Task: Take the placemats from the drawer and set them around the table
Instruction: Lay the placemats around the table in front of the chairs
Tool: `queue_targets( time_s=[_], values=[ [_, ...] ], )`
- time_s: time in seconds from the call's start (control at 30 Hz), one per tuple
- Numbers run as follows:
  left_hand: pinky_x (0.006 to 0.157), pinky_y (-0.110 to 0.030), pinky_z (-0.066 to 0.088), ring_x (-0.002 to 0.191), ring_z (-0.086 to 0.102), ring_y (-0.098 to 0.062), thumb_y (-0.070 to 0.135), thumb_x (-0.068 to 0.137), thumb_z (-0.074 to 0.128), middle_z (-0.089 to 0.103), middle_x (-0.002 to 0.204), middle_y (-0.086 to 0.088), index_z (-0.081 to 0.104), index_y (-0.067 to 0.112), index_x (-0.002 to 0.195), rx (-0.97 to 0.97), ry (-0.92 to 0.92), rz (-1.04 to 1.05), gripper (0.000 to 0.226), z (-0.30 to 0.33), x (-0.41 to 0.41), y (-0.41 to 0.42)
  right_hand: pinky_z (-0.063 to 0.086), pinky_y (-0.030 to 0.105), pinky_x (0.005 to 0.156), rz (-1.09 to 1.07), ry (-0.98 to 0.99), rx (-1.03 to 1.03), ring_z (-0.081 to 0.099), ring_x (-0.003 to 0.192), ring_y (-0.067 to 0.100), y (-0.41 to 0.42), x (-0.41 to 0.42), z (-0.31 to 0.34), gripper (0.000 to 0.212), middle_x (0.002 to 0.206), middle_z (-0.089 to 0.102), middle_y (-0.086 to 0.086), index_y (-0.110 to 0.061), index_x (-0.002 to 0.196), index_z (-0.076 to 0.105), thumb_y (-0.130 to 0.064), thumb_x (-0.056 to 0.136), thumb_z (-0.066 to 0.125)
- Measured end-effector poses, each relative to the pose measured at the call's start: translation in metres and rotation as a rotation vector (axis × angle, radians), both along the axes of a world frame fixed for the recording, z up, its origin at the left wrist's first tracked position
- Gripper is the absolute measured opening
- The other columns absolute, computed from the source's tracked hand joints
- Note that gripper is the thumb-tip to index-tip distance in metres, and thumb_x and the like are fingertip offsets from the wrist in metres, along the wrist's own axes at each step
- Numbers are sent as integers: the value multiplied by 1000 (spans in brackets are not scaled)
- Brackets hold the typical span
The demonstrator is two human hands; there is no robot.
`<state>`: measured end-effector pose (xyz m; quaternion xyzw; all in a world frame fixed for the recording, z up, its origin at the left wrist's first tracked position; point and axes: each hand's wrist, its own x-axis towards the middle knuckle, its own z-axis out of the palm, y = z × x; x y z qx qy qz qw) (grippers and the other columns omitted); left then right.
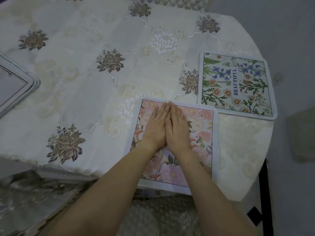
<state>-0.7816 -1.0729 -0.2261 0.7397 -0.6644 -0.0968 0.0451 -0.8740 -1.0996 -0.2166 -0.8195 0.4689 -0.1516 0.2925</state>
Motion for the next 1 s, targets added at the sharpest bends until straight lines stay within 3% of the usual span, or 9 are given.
queue_targets(
  time_s=[0.17, 0.33, 0.57, 0.67, 0.73, 0.87, 1.0],
  values=[
    [120, -35, -3, 148, -2, -18, 38, 97, 9, 1, 161, -8, 6, 10, 153, -63, 39, 12, 62, -13, 13, 3, -2, 33, 121, 74, 236, -165, 3, 149, 13, -15, -22, -15, 64, 162, 12, 1, -15, 155, 13, -46, 99, 6],
    [120, -31, -6, 148, -8, -14, 41, 101, 13, -3, 161, -5, 1, 10, 153, -84, 53, 70, 61, -14, 44, 26, -2, 34, 122, -5, 381, -164, -8, 149, 13, -33, -80, -15, 61, 162, -2, 1, -17, 155, 0, -43, 100, 6],
    [119, -30, -9, 147, -8, -17, 45, 97, 4, -1, 161, -9, 1, 9, 152, -34, 62, 112, 66, -1, 48, 33, -2, 34, 122, -22, 339, -113, -2, 149, 14, -37, -90, -6, 67, 163, 4, 5, -10, 155, 6, -43, 96, 4],
    [120, -44, 5, 148, 0, -26, 39, 100, 3, 3, 160, -14, 8, 4, 152, -101, 88, 65, 62, 17, -2, 57, 1, 35, 122, -119, 183, -74, 0, 150, 15, 4, -81, 14, 61, 162, 5, 5, -10, 154, 7, -40, 101, 12],
    [119, -42, 6, 148, 5, -25, 37, 101, 6, 7, 159, -13, 12, 4, 151, -144, 148, -13, 61, 17, -42, 84, -2, 32, 121, -31, 125, -51, -4, 150, 12, 53, -63, 25, 61, 161, -1, 0, -13, 155, 5, -42, 102, 11],
    [120, -34, 1, 148, 1, -17, 36, 98, 28, 1, 161, -6, 7, 8, 153, -81, 132, 33, 65, -7, -57, 107, -4, 30, 121, 20, 124, 39, -9, 148, 6, 98, -48, 8, 67, 161, -6, -6, -17, 154, 1, -52, 97, -4],
    [120, -36, 3, 148, 1, -18, 33, 100, 13, 5, 161, -9, 13, 4, 152, -44, 94, 16, 59, -4, -46, 111, 2, 33, 121, 62, 286, -71, -4, 149, 9, 92, -67, -10, 64, 163, 2, -2, -15, 155, 6, -48, 100, 4]
  ],
)
